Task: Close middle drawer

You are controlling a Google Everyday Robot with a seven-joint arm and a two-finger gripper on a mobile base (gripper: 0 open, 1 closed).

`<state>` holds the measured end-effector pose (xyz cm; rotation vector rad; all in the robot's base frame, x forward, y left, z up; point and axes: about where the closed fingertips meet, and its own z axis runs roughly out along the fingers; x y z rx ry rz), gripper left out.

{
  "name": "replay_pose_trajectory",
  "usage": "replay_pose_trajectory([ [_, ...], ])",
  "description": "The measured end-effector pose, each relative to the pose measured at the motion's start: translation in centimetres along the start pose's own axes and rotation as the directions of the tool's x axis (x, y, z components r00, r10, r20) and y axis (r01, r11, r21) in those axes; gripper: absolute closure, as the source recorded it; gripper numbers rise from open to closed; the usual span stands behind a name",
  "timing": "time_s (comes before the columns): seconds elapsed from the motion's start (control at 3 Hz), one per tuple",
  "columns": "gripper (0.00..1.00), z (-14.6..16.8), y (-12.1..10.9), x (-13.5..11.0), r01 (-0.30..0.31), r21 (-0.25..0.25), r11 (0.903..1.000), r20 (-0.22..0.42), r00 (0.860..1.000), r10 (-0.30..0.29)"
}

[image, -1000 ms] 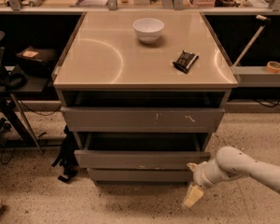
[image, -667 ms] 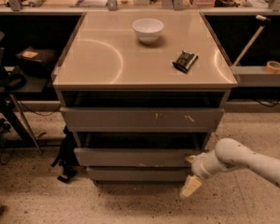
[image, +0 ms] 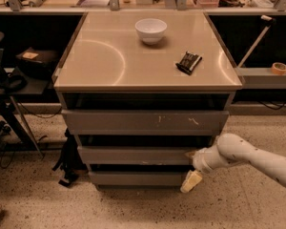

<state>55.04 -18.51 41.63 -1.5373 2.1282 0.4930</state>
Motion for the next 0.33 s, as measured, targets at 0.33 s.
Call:
replay_pose_trajectory([
  [0.33,0.00,0.00,0.00,0.01,0.000,0.000,1.0000,0.000,1.000,0.000],
])
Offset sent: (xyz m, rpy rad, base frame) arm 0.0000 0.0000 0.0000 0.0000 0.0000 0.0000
